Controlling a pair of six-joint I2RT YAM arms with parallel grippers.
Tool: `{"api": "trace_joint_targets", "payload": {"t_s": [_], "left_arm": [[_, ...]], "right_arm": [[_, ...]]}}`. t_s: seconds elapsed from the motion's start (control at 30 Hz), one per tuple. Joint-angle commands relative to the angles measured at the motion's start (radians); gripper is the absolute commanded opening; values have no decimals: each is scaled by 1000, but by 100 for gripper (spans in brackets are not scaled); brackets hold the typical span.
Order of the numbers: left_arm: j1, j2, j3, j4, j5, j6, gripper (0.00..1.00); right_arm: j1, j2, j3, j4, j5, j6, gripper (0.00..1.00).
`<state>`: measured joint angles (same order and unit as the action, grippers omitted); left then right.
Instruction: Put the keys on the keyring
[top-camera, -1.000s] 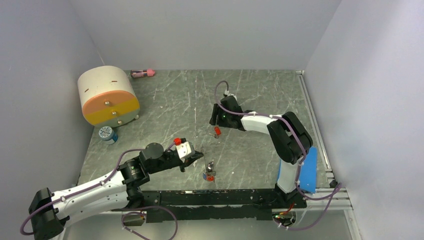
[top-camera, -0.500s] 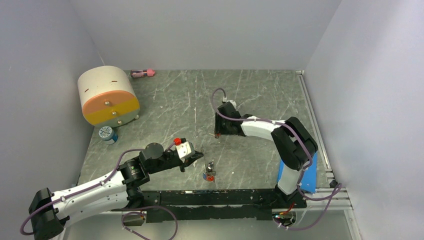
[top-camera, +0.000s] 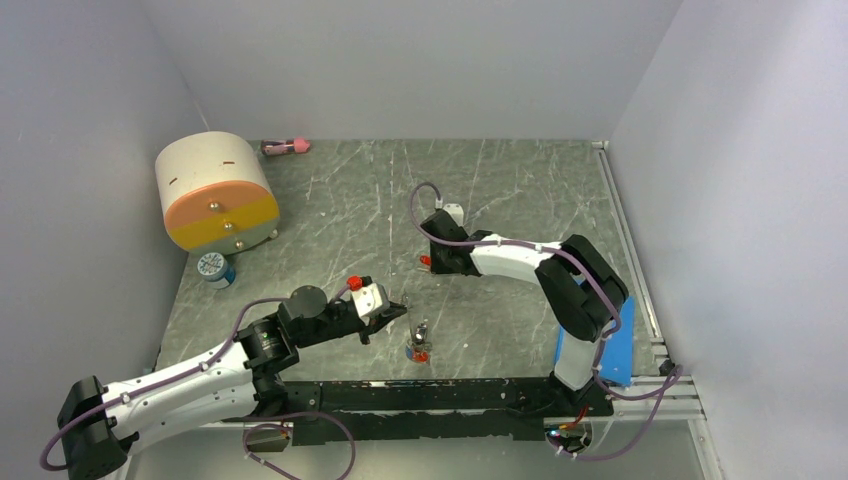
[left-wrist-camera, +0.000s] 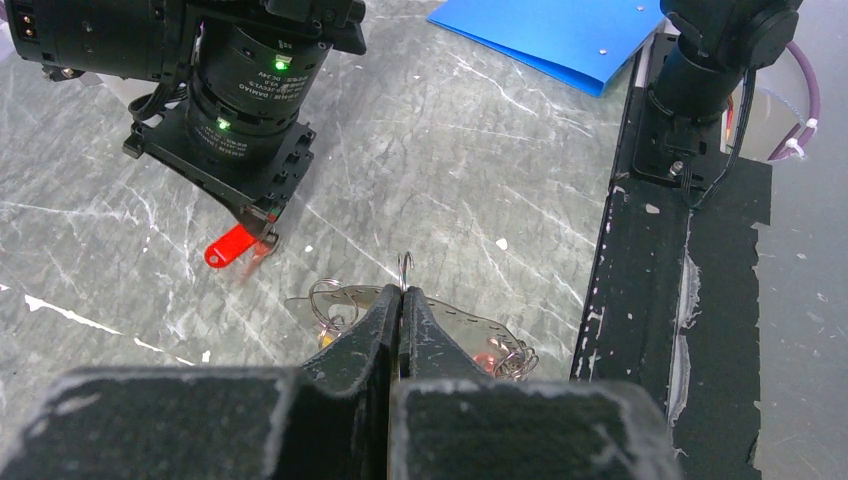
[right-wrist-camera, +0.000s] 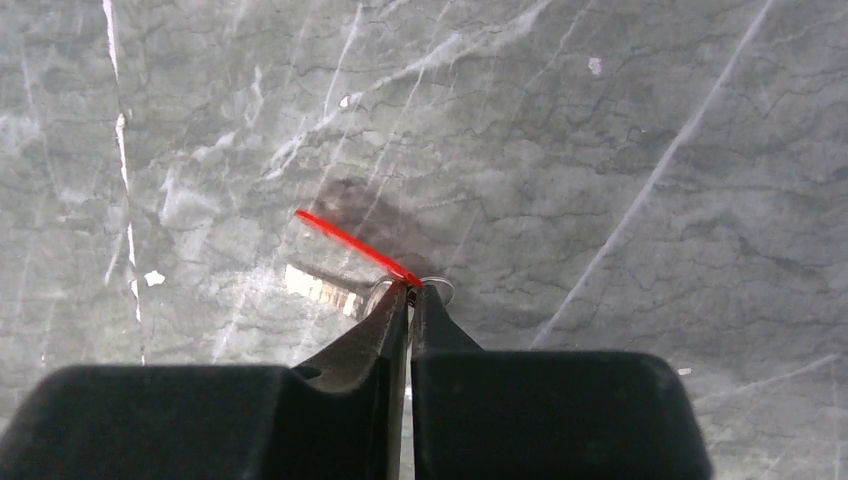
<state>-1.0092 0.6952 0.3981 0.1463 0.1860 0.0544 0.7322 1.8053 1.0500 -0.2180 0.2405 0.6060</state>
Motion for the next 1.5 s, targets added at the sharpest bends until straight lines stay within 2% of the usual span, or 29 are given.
{"api": "trace_joint_targets", "payload": {"t_s": [0.0,0.1,0.3,0.63,0.8,1.0,1.2,1.47], "left_arm": [[-3,-13,-5,-9,9,-22,3],[-3,-13,-5,-10,8,-22,3],[-3,-9,-1,-22,13,-22,3],[-3,-13,1,-41,16,-25,3],[-3,-16,5,-54,22,-28,3],[-3,-16,8,-57,28,-34,3],[-3,-16,9,-57,32,-42,2],[-3,-11,9,-49,40,-48,3]], "right_arm": [[11,6,0,-88,43,-9,4],[15,-26,-7,-96,50,-20,0],[16,-94,-26,-102,26,-77,0],[17,-212,-88,-70,-115,-187,0],[15,-244,-120,-66,-134,-198,0],[-7,-328,-170,-28,-294,-204,0],[-37,-388,-206,-37,-284,-196,0],[-131,-275,-193,-10,-380,-177,27]]}}
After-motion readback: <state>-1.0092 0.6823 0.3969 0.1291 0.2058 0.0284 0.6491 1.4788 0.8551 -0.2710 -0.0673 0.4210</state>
